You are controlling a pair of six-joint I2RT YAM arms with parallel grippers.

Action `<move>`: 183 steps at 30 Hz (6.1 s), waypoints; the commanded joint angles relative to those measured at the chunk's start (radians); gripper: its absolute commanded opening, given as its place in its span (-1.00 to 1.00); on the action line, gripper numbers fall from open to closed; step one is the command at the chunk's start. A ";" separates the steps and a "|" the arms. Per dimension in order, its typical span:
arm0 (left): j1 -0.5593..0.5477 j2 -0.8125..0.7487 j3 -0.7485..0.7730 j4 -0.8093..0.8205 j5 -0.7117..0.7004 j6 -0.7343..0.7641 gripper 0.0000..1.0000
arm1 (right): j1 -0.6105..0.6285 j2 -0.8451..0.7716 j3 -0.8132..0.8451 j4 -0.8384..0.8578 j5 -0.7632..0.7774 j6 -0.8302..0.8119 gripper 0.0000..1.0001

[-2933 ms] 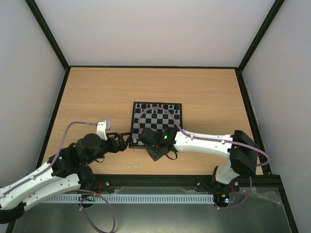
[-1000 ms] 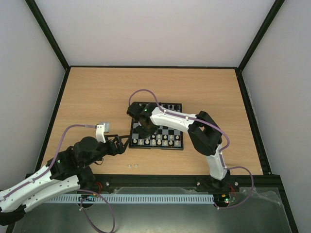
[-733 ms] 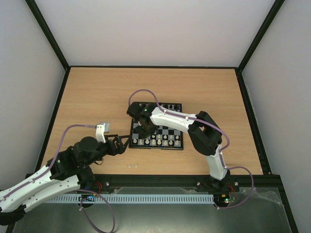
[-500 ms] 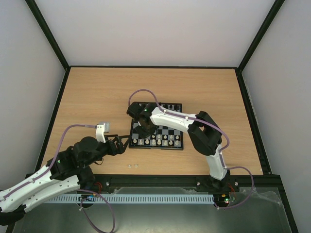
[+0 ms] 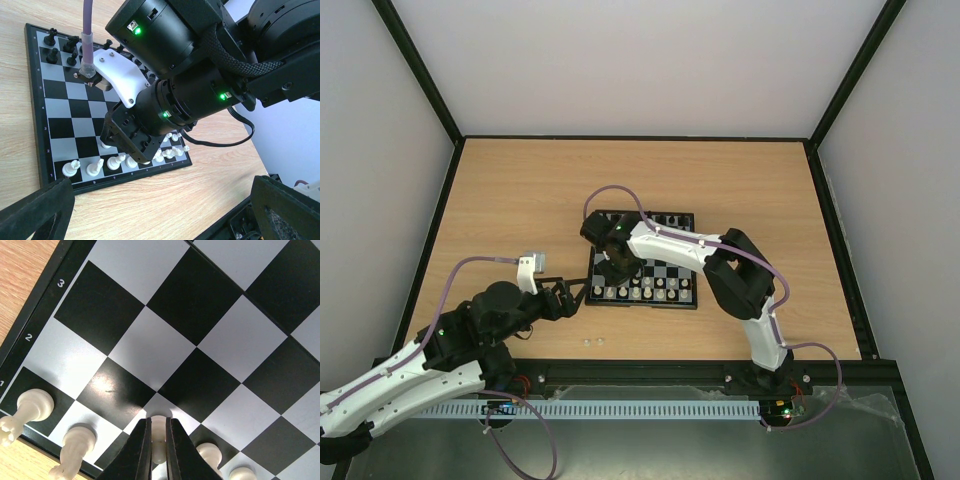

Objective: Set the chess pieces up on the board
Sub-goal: Place the chess piece on the chessboard, then pick up the chess piece at the center of the board.

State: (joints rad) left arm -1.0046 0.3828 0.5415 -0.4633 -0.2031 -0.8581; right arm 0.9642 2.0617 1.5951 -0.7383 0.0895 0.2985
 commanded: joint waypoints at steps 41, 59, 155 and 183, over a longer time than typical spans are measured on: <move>0.003 0.011 -0.003 -0.012 -0.018 -0.001 0.99 | -0.012 -0.164 -0.022 0.025 0.033 0.026 0.34; 0.004 0.195 0.035 -0.002 -0.018 0.011 0.98 | -0.009 -0.674 -0.469 0.117 -0.052 0.125 0.97; 0.003 -0.083 0.074 -0.100 -0.058 -0.024 0.99 | 0.398 -0.099 -0.251 0.186 0.002 0.185 -0.69; 0.003 -0.066 0.074 -0.095 -0.067 -0.018 0.99 | 0.263 -0.415 -0.376 0.070 0.089 0.178 -0.97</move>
State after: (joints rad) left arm -1.0046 0.3038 0.5999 -0.5606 -0.2630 -0.8829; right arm 1.2770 1.7210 1.2274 -0.5690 0.1398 0.4965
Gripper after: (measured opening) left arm 0.992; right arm 0.056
